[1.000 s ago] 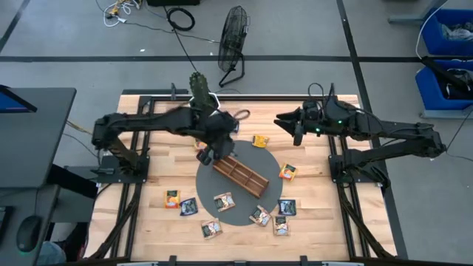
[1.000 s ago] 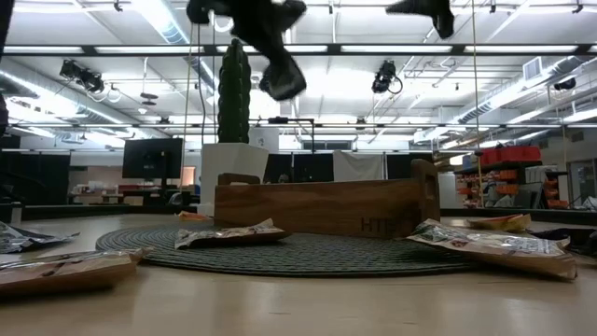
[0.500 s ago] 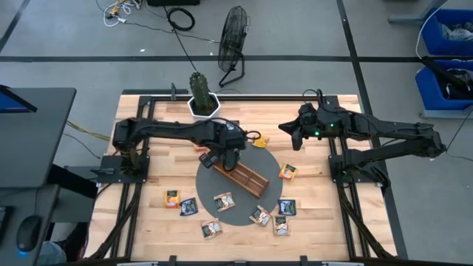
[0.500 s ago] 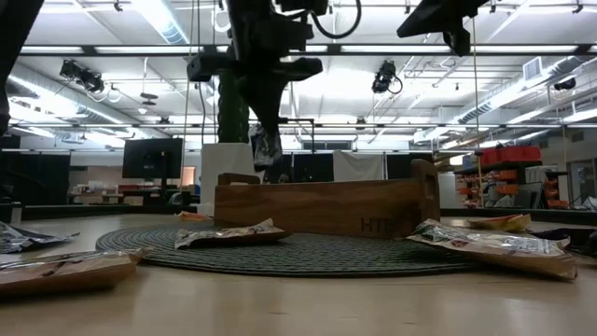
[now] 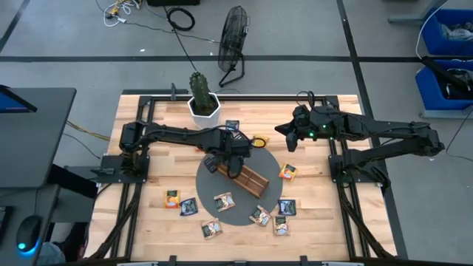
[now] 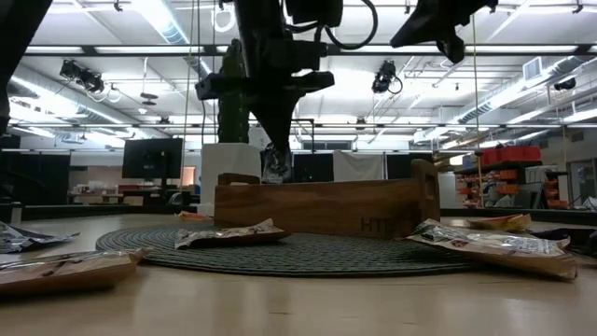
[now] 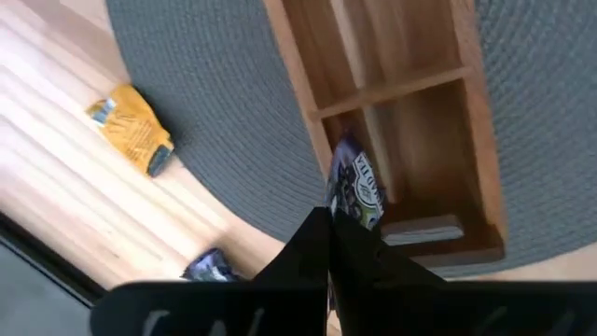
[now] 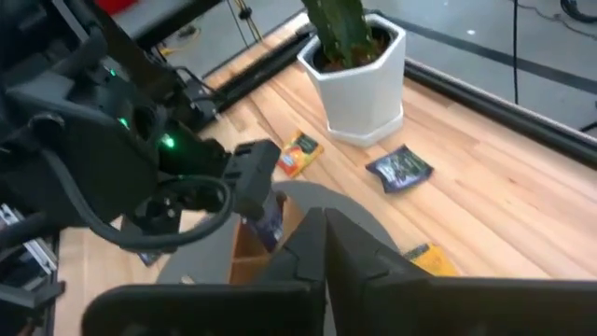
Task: Pick & Place Tea
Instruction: Put the purple tea bag into the left section of the wooden organizer
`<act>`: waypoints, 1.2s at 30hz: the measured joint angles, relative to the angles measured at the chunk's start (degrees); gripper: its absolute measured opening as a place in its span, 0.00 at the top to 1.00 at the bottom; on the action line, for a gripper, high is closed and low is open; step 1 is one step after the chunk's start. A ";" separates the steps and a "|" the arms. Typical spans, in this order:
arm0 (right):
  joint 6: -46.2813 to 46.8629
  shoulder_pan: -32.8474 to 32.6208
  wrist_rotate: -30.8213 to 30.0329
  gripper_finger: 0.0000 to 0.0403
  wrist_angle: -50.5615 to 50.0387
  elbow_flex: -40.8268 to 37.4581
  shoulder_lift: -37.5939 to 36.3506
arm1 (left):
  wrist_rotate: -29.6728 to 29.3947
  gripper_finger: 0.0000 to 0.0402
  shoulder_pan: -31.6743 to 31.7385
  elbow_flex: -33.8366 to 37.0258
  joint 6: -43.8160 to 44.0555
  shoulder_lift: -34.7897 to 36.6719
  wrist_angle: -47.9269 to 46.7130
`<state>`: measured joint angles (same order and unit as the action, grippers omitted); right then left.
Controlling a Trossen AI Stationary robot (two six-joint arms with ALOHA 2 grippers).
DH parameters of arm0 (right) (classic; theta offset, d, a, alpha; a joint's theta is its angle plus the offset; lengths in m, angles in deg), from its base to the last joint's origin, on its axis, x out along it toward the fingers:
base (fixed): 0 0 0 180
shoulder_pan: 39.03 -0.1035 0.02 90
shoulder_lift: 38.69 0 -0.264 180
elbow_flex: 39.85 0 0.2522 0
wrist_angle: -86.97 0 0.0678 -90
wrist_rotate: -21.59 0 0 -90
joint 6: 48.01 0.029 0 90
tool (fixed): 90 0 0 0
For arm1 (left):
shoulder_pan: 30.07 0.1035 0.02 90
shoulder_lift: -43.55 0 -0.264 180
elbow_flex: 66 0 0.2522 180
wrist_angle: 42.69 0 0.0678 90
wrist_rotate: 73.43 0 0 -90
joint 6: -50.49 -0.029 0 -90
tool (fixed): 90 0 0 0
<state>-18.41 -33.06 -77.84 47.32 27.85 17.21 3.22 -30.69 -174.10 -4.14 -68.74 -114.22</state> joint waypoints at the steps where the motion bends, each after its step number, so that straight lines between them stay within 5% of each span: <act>1: 0.06 -0.21 -0.05 0.99 0.70 0.02 0.07 | -0.02 1.00 -0.02 0.00 -0.02 -0.17 0.05; 36: 0.35 -1.50 -0.17 0.99 0.83 0.02 0.20 | 0.61 0.99 -1.47 0.02 5.77 -0.51 -2.75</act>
<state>-18.06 -34.56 -78.01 48.15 27.87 17.41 3.82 -32.17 -174.08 1.63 -69.24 -116.98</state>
